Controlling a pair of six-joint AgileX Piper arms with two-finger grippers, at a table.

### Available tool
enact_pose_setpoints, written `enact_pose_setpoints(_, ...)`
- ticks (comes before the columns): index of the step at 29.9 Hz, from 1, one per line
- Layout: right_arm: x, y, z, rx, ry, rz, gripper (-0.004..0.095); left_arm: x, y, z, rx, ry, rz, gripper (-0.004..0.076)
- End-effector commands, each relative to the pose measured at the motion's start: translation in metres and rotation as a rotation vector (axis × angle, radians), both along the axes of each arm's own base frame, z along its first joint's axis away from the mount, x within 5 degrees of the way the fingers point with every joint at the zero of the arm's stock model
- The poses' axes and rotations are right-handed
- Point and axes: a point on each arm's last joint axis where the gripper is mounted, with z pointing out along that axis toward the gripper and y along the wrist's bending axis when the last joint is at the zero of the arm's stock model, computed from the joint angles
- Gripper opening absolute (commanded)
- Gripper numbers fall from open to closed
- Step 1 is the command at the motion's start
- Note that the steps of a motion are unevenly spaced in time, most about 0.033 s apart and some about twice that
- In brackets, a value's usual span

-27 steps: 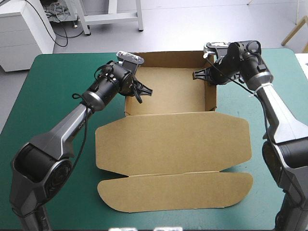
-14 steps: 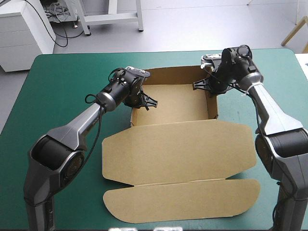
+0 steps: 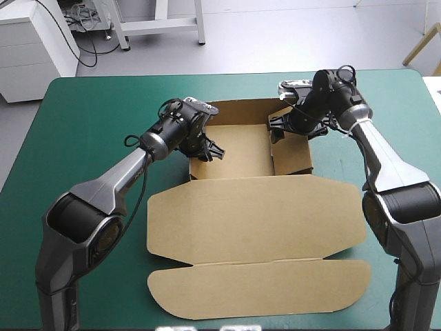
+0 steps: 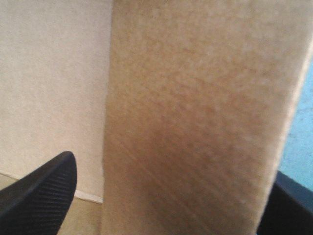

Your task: Fold the box

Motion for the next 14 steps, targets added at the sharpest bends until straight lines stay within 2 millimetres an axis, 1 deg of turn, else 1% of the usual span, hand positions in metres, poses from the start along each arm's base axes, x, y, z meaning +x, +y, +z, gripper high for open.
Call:
enact_pose_setpoints(1,-0.009,-0.001,0.037,0.038,-0.113,0.005,0.0901,-0.006,-0.001,0.032,-0.047,-0.077,-0.011,0.0618)
enact_pose_setpoints(2,-0.009,-0.001,0.037,0.034,-0.116,0.014,0.0901,-0.006,-0.001,0.032,-0.048,-0.078,-0.011,0.0634)
enact_pose_setpoints(5,-0.010,-0.004,0.042,0.018,-0.132,0.020,0.0901,-0.008,0.002,0.039,-0.039,-0.095,-0.011,0.0636)
enact_pose_setpoints(7,-0.013,-0.007,0.049,-0.008,-0.155,0.019,0.0901,-0.010,0.005,0.045,-0.025,-0.110,-0.011,0.0636)
enact_pose_setpoints(11,-0.022,-0.015,0.068,-0.052,-0.216,0.008,0.0901,-0.016,0.012,0.068,-0.026,-0.181,-0.014,0.0636)
enact_pose_setpoints(14,-0.033,-0.019,0.088,-0.056,-0.277,0.002,0.0901,-0.023,0.017,0.089,-0.049,-0.230,-0.013,0.0636)
